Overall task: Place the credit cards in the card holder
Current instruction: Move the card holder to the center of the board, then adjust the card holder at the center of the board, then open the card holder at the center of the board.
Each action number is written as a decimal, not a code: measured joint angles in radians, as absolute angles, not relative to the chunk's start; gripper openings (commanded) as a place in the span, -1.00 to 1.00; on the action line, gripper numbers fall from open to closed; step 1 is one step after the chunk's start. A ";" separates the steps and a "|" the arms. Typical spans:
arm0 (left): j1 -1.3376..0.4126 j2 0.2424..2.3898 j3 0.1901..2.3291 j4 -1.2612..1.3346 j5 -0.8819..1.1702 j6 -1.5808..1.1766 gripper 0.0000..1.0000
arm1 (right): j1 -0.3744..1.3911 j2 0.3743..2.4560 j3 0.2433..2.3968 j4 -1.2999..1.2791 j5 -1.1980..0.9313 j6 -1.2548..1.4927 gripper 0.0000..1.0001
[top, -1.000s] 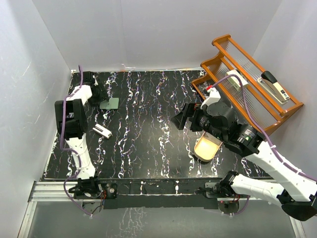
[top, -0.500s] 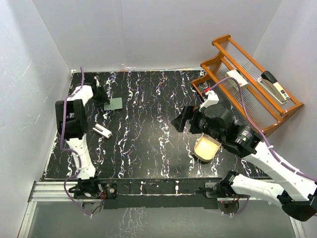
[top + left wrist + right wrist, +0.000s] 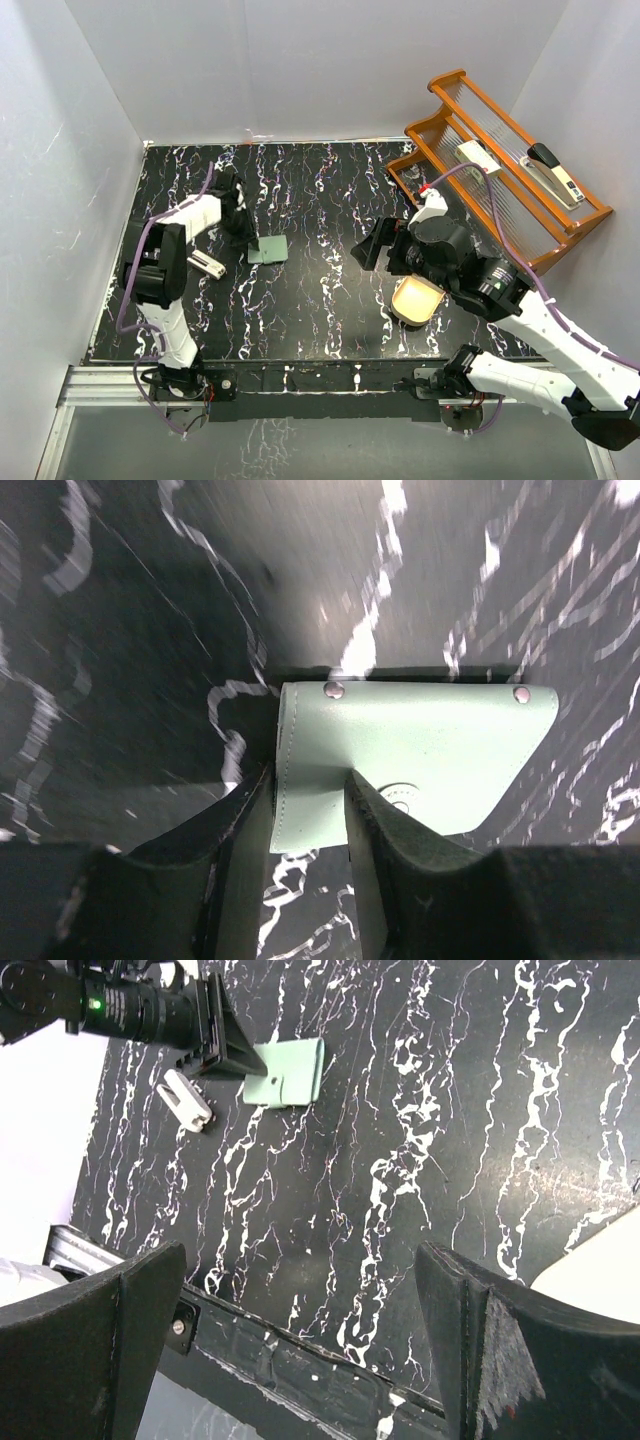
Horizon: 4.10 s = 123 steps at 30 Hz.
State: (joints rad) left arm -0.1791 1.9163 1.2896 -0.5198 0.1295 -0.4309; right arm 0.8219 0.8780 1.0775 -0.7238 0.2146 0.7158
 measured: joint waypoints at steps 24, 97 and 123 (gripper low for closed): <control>-0.333 1.771 1.288 -0.562 0.220 -0.396 0.26 | 0.822 0.871 1.048 -0.762 0.210 0.771 0.96; -0.344 0.666 0.940 -0.828 -0.169 -0.668 0.55 | 0.973 2.028 1.510 -0.689 0.230 0.997 -0.18; -0.344 0.892 0.714 -0.653 0.140 -0.725 0.33 | 0.980 1.817 1.225 -0.629 0.227 0.725 -1.00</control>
State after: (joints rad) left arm -0.3443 0.8917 0.7143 -0.6533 0.1398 -0.7250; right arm 0.9798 1.8172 1.2247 -0.6289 0.2268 0.7254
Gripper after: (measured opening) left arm 0.682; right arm 0.149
